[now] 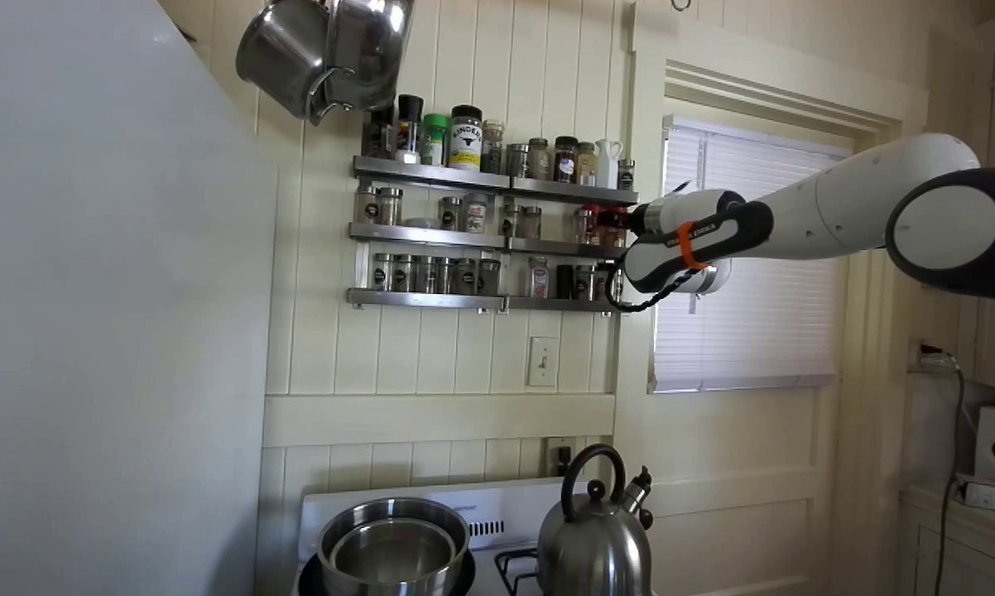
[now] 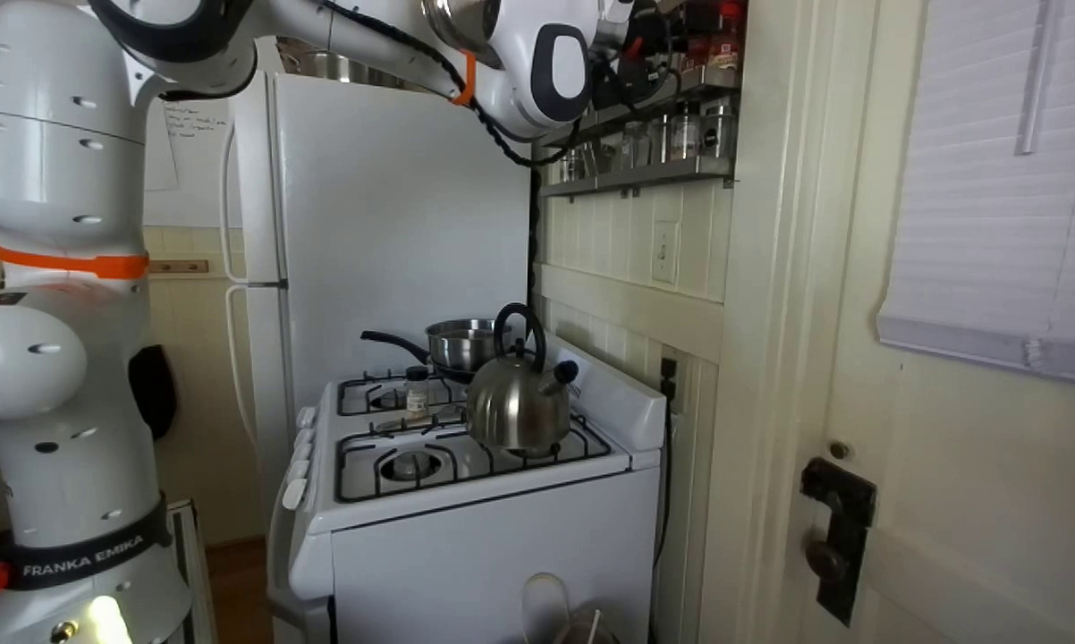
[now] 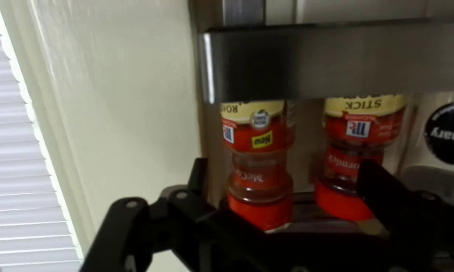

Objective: Pick up the bottle from the shelf and put it on the stove

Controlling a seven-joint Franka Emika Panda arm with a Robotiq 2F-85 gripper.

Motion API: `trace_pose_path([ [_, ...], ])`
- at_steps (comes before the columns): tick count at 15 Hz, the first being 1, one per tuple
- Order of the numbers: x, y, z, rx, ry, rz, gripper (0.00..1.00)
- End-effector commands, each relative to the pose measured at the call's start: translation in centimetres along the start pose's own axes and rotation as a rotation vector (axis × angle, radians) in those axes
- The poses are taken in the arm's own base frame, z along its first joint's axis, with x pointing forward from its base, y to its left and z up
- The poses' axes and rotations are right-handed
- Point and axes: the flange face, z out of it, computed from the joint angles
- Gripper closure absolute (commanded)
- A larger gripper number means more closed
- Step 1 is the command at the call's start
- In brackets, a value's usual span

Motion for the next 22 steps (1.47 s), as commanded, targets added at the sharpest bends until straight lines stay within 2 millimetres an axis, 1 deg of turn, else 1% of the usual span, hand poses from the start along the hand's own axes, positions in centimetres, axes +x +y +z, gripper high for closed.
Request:
trace_pose_path([
  [1,-0.2,0.0,1.0,0.007,0.009,-0.003,0.00],
  [5,-0.2,0.4,1.4,0.008,0.013,-0.012,0.00],
  [6,-0.2,0.5,1.5,0.008,0.014,-0.011,0.04],
  [7,-0.2,0.6,1.5,0.008,0.017,-0.016,0.14],
  [8,-0.2,0.7,1.5,0.008,0.017,-0.019,0.29],
  [9,-0.2,0.8,1.6,0.009,0.016,-0.024,0.31],
  [10,-0.2,0.8,1.6,0.010,0.015,-0.026,0.38],
  [11,-0.3,0.9,1.6,0.011,0.014,-0.027,0.47],
  [13,-0.3,0.9,1.6,0.015,0.013,-0.026,0.63],
  [15,-0.5,0.9,1.7,0.018,0.011,-0.023,0.77],
  [16,-0.2,0.9,1.7,0.020,0.016,-0.025,0.85],
  [17,-0.3,1.0,1.7,0.022,0.015,-0.024,0.87],
  [20,-0.3,1.1,1.6,0.023,0.012,-0.021,0.87],
  [22,0.2,1.9,1.4,0.003,0.014,-0.019,0.87],
])
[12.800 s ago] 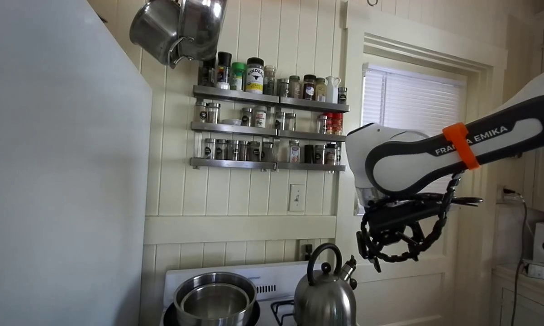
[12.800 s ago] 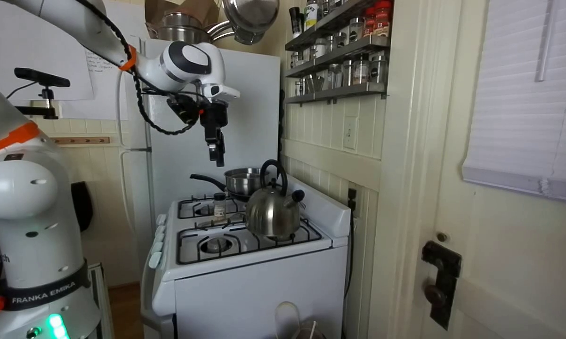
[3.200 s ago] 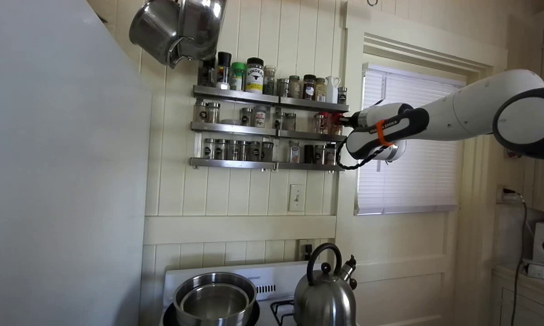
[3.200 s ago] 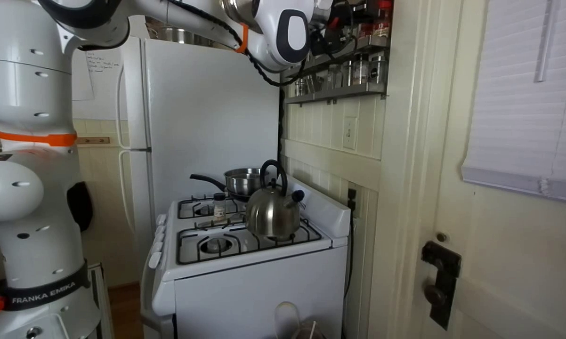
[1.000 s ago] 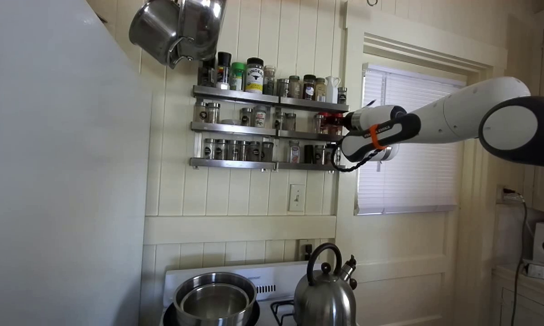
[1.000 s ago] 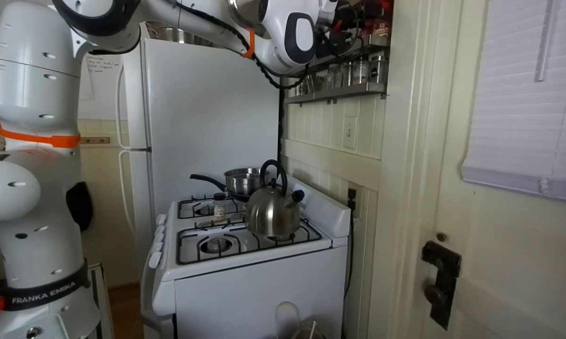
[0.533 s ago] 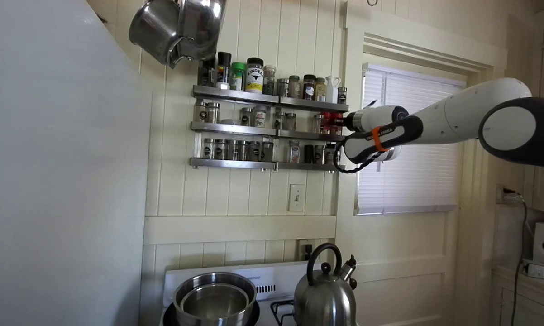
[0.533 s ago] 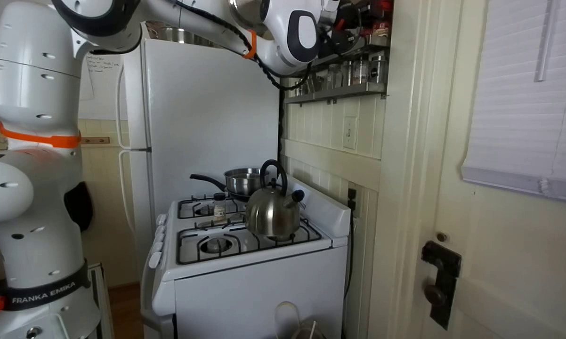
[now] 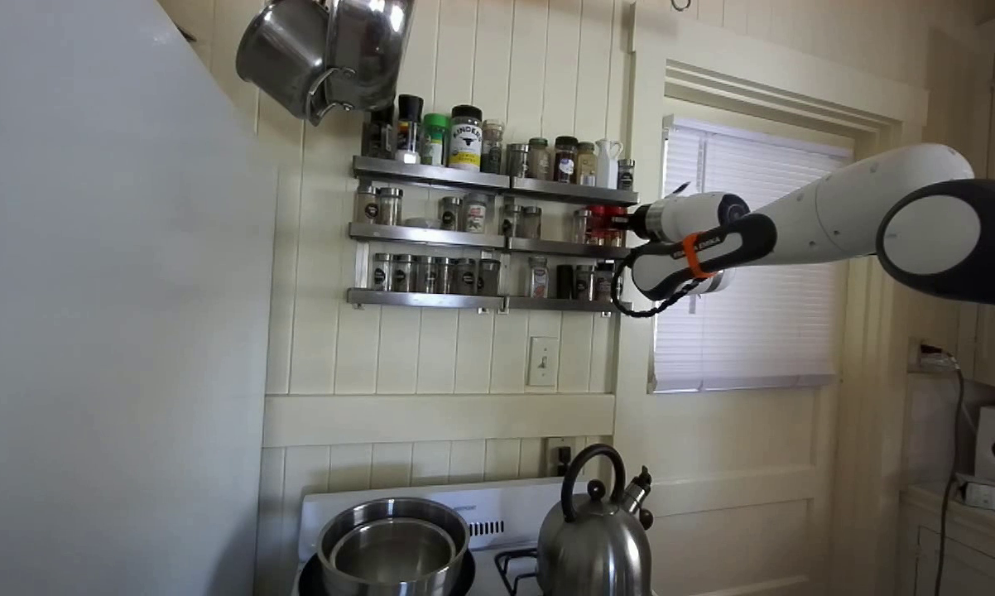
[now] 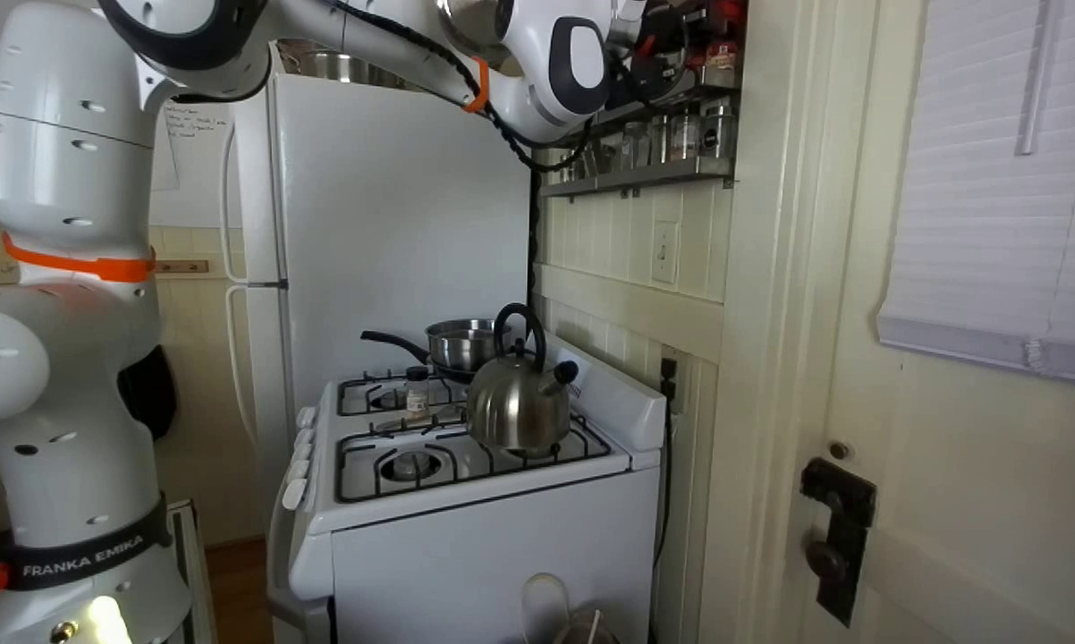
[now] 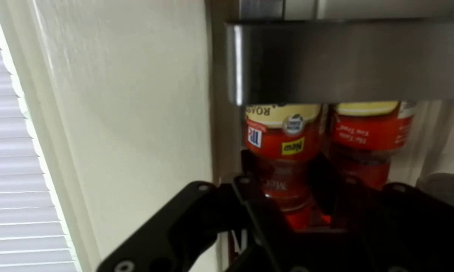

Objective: Pick up the bottle from the shelf and put it on the stove

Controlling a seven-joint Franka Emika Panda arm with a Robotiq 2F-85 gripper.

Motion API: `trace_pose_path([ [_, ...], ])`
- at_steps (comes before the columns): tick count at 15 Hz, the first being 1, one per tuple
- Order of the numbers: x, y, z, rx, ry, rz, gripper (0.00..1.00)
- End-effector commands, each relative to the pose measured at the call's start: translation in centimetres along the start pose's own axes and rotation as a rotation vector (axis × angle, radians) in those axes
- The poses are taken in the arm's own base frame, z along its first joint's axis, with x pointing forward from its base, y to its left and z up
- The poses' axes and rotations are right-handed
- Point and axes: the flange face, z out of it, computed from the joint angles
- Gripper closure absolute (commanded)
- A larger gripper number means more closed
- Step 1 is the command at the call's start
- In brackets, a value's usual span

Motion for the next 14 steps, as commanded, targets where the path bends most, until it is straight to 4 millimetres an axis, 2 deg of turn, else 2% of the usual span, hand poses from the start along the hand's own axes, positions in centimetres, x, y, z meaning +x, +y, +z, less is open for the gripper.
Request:
trace_pose_path([
  [1,0.3,1.1,0.0,-0.020,0.007,0.011,0.87],
  [7,1.0,0.2,-1.4,-0.020,0.008,0.073,0.87],
  [14,0.7,-1.1,-1.9,-0.004,0.005,0.086,0.87],
])
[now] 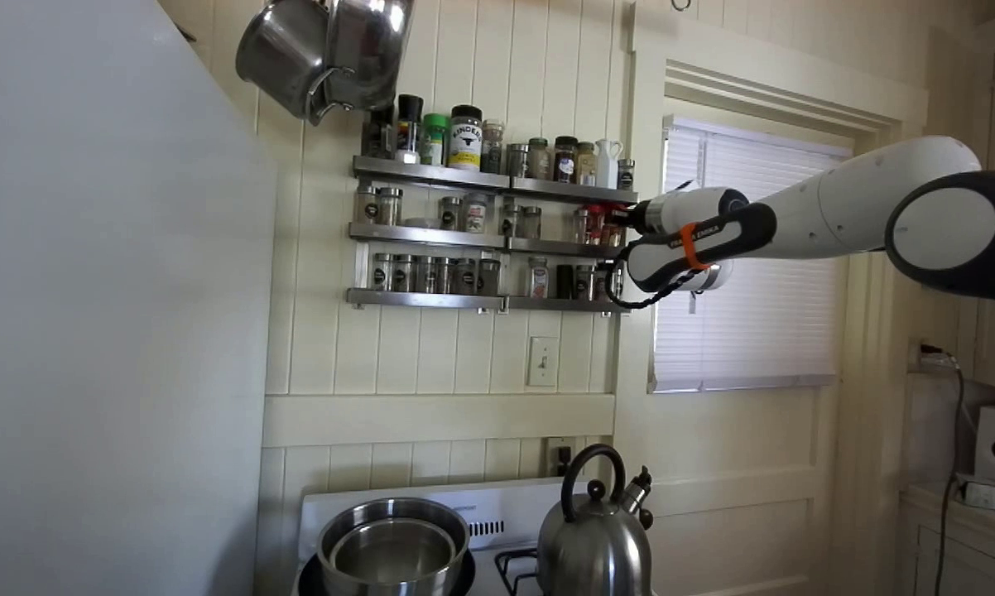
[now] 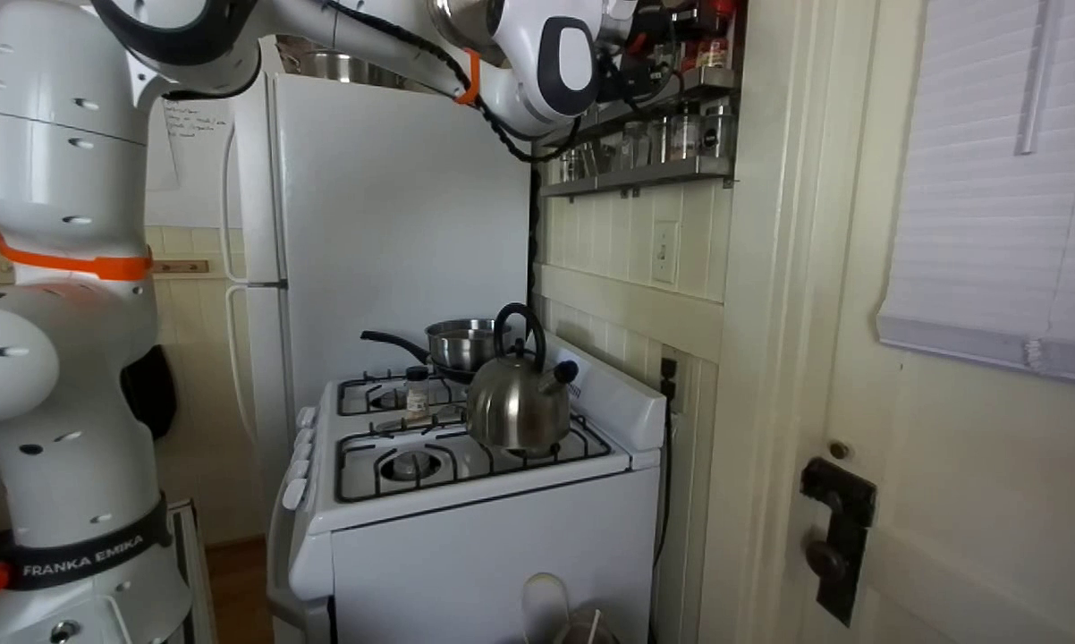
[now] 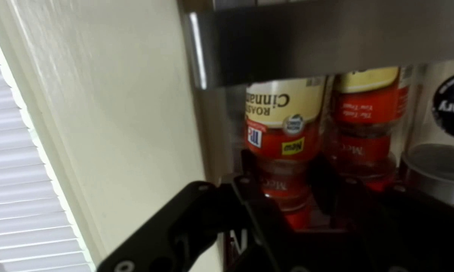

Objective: Pick up the bottle from the shelf and put it on the stove

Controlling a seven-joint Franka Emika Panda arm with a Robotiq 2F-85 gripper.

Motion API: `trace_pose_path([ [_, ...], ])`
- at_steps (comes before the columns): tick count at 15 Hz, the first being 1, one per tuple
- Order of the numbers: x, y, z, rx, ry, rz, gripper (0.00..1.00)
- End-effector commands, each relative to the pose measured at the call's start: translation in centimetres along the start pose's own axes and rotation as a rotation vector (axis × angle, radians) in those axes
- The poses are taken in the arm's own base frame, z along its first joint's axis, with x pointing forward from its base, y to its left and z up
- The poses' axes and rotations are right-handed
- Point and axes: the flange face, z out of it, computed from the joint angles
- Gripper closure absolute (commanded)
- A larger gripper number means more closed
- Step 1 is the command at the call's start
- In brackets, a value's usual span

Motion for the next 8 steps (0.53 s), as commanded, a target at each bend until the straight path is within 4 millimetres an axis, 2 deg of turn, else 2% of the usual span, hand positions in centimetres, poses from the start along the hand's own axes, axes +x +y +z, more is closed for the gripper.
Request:
trace_pose_path([
  [1,-0.2,-0.2,-1.2,-0.002,0.004,-0.015,0.87],
  [6,-1.5,1.7,-2.6,-0.054,0.089,-0.047,0.87],
  [7,-0.9,1.0,-1.2,-0.025,0.056,-0.043,0.62],
  [8,-1.3,0.9,-1.4,-0.028,0.072,-0.048,0.62],
])
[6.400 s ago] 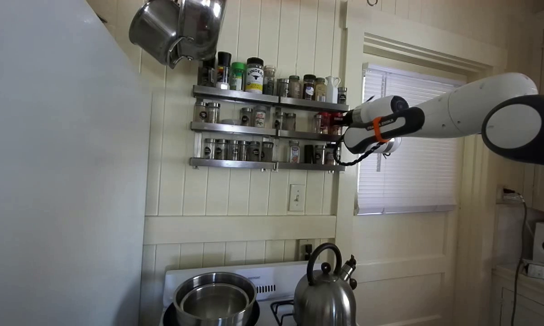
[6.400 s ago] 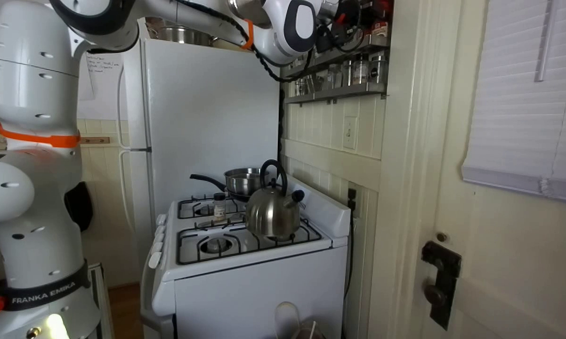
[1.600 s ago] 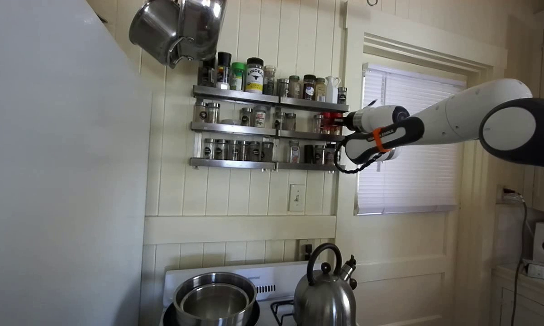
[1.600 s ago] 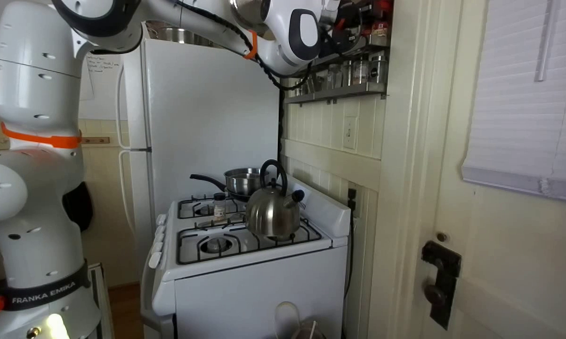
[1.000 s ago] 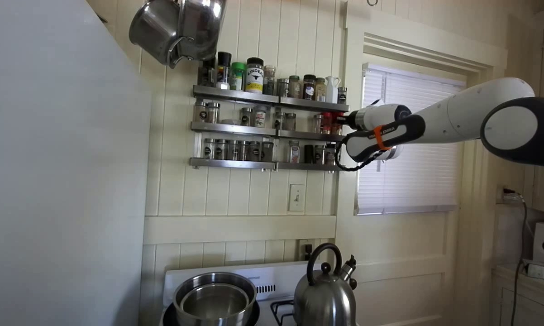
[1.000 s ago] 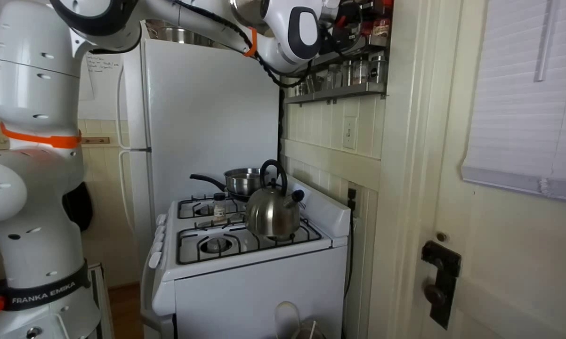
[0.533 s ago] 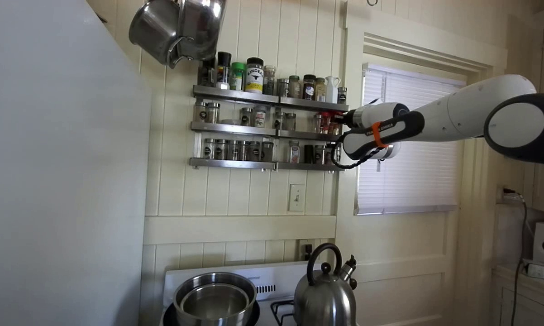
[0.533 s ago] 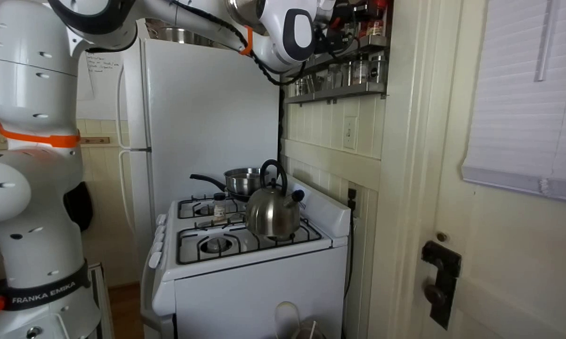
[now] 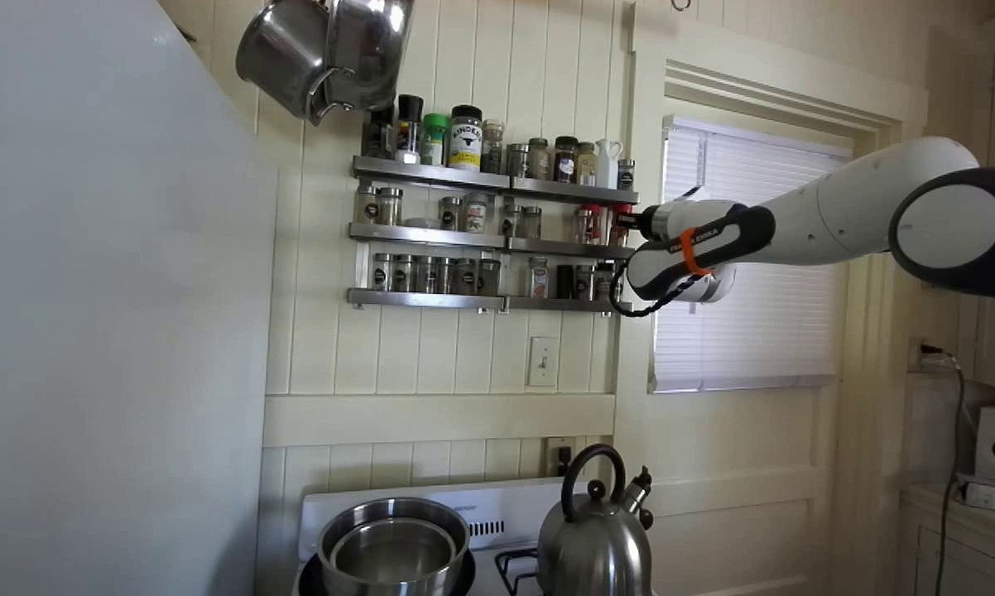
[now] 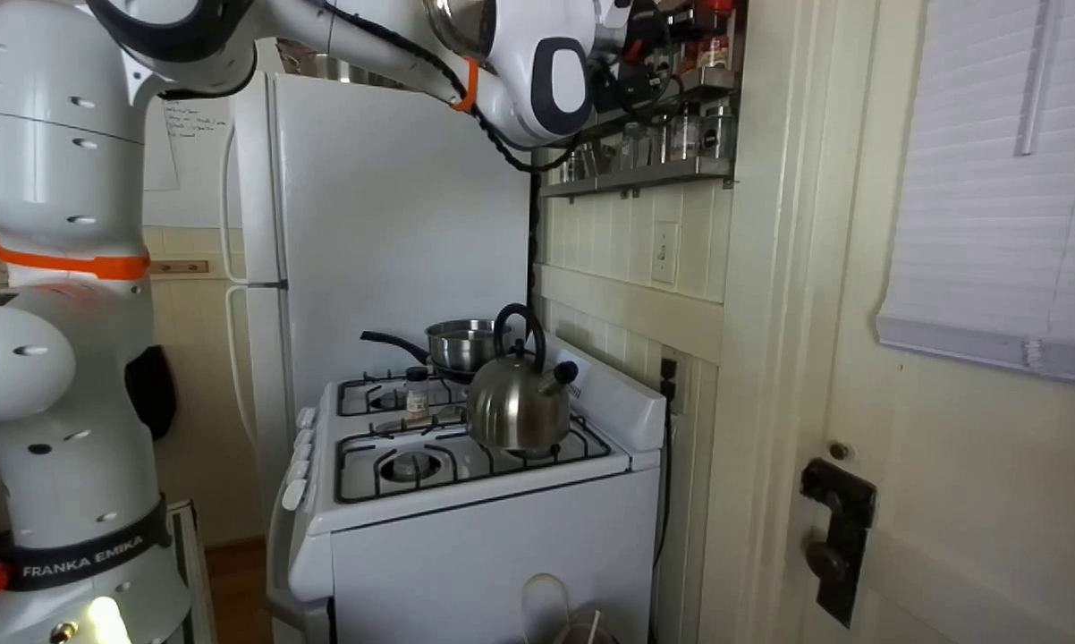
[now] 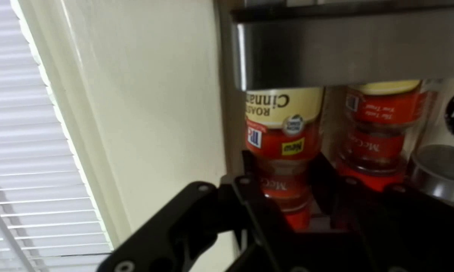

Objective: Pick up the bottle from the shelf and put it on the stove

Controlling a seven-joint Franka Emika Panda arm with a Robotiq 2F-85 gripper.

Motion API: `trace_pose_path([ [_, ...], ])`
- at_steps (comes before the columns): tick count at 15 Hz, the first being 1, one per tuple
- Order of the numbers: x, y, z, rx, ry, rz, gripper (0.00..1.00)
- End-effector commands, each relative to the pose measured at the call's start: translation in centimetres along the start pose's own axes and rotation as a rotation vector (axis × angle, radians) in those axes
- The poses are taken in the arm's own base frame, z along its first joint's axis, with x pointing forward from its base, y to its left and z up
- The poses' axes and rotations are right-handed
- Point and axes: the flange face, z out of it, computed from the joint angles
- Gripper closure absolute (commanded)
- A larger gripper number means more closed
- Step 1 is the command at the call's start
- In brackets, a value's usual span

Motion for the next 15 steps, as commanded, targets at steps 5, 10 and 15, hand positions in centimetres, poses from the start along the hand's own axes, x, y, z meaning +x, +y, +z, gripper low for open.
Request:
trace_pose_path([
  [5,-0.3,0.2,-0.2,-0.011,0.008,-0.002,0.62],
  [10,-1.1,-0.4,-0.6,-0.002,0.024,-0.003,0.87],
  [15,-2.1,-0.9,-1.7,0.004,0.092,-0.008,0.87],
])
